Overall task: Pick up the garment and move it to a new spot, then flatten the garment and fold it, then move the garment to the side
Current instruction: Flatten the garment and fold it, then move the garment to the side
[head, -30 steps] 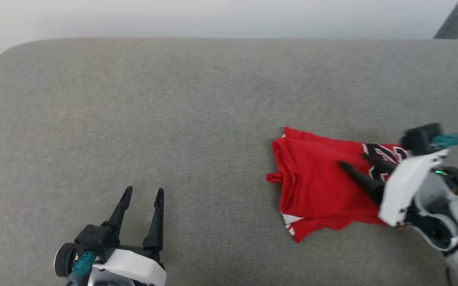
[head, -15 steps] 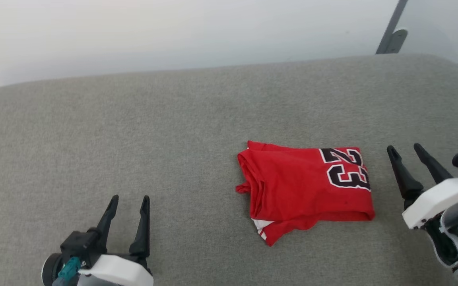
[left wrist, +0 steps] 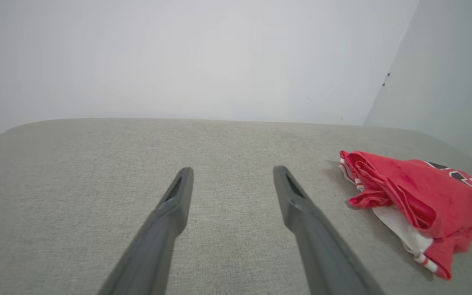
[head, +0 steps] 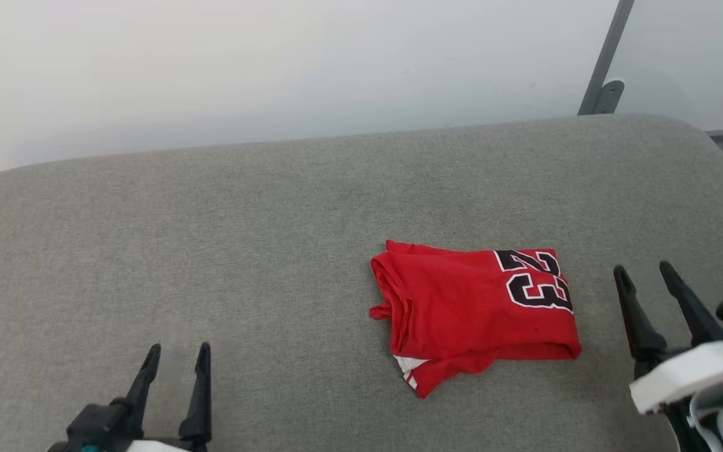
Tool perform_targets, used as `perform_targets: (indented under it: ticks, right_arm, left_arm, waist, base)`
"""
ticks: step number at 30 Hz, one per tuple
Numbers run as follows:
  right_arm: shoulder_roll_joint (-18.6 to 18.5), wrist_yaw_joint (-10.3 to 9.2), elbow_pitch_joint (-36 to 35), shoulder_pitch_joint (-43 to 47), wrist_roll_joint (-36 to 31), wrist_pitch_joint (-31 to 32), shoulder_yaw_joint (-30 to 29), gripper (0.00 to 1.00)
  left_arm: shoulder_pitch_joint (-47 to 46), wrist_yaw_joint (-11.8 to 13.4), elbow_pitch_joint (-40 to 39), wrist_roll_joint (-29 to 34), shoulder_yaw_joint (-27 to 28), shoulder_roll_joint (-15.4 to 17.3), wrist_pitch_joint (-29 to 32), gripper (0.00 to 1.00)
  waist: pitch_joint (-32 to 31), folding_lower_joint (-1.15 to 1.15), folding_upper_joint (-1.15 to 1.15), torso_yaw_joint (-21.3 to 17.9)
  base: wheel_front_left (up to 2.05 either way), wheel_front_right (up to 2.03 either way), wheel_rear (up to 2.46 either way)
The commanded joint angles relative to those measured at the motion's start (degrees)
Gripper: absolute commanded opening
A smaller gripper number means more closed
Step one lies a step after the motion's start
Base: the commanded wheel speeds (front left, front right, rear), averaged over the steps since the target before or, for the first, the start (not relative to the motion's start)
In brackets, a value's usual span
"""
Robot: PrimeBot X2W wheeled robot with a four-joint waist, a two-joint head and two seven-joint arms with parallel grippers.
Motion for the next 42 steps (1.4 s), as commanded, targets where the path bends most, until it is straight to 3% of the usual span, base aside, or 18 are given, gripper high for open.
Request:
perform_targets:
  ticks: [1, 13, 28, 35, 42]
  right_arm:
    - [0.8, 0.00, -1.6, 2.4, -0.9, -0.2, -1.6, 1.00]
    - [2.4, 0.00, -8.5, 12.5, -2.9, -0.3, -7.9, 1.00]
    - [2.2, 0.00, -9.4, 10.0, -1.8, 1.3, -8.0, 1.00]
    - [0.1, 0.00, -7.5, 3.9, -1.9, 12.0, -8.9, 1.00]
    - [-6.3, 0.00, -6.4, -4.4, 0.6, 30.8, -3.6, 1.00]
  left_arm:
    - [1.6, 0.0, -0.8, 0.0, 0.5, -0.2, -0.3, 1.00]
    - [6.6, 0.0, -5.9, 0.6, 2.9, -1.9, -0.3, 1.00]
    - [4.7, 0.0, -8.9, -0.5, -0.1, -1.5, -0.3, 1.00]
    - [2.5, 0.0, -10.3, -1.3, -2.0, -1.3, -0.3, 1.00]
    - [-1.7, 0.0, -10.4, -1.5, -5.2, -2.0, -0.3, 1.00]
  waist:
    - [-0.2, 0.00, 0.00, 0.4]
    - [0.0, 0.00, 0.00, 1.8]
    - [1.8, 0.00, 0.00, 2.3]
    - [4.6, 0.00, 0.00, 3.4]
    - [9.2, 0.00, 0.00, 5.5]
  base:
    - [0.00, 0.00, 0.00]
    - [0.00, 0.00, 0.00]
    - [0.00, 0.00, 0.00]
    - [0.00, 0.00, 0.00]
    - [0.00, 0.00, 0.00]
